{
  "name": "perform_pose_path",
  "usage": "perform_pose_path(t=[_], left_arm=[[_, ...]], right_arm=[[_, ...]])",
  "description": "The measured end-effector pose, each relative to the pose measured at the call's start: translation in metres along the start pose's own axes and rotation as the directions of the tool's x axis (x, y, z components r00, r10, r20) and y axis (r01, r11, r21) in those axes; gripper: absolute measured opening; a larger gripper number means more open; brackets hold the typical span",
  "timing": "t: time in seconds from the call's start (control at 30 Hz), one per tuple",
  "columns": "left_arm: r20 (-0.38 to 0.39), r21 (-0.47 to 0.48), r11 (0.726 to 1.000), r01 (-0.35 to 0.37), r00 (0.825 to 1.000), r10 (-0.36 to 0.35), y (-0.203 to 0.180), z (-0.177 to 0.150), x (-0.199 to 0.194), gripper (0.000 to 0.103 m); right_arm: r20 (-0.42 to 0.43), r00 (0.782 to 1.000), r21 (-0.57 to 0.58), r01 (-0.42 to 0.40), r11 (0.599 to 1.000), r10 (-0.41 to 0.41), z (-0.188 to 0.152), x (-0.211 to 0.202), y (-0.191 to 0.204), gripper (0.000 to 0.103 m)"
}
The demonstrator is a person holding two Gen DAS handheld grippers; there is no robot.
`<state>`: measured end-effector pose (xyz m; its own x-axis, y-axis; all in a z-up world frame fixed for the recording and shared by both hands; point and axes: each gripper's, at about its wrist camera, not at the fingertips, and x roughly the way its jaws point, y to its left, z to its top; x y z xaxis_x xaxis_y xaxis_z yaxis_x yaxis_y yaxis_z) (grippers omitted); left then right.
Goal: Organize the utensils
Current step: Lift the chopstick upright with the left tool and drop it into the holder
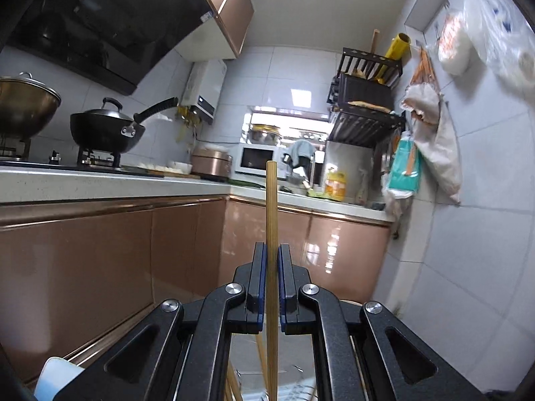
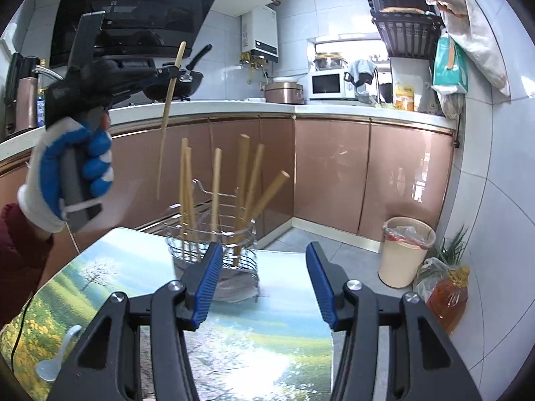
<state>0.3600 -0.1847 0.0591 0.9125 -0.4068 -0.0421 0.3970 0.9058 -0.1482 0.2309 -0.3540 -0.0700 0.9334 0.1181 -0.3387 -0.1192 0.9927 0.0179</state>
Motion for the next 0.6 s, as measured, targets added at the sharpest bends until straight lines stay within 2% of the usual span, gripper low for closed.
perform_pose_path(t=[0.17, 0.3, 0.37, 0.47, 0.6], left_arm=[[-0.007, 0.018, 0.998, -0.066, 0.998, 0.066, 0.007, -0.045, 0.026, 0.006], [-0.022, 0.042, 0.995, -0.096, 0.995, 0.097, 0.012, -0.067, 0.031, 0.006], [-0.028, 0.047, 0.994, -0.100, 0.994, 0.102, 0.013, -0.072, 0.028, 0.012], [-0.050, 0.070, 0.992, -0.102, 0.993, 0.106, 0.011, -0.071, 0.020, 0.014], [-0.051, 0.083, 0.992, -0.093, 0.994, 0.098, 0.009, -0.055, -0.005, 0.025]], right_arm=[[-0.008, 1.000, 0.025, -0.001, 1.000, 0.001, -0.010, 0.012, -0.012, 0.050], [-0.011, 1.000, 0.029, -0.016, 0.999, 0.016, -0.014, 0.018, -0.012, 0.050], [-0.011, 1.000, 0.026, -0.022, 0.999, 0.022, -0.014, 0.017, -0.009, 0.050], [-0.008, 1.000, 0.023, -0.023, 0.999, 0.023, -0.012, 0.011, -0.005, 0.050], [0.005, 1.000, 0.026, -0.014, 1.000, 0.014, -0.006, -0.004, -0.002, 0.050]])
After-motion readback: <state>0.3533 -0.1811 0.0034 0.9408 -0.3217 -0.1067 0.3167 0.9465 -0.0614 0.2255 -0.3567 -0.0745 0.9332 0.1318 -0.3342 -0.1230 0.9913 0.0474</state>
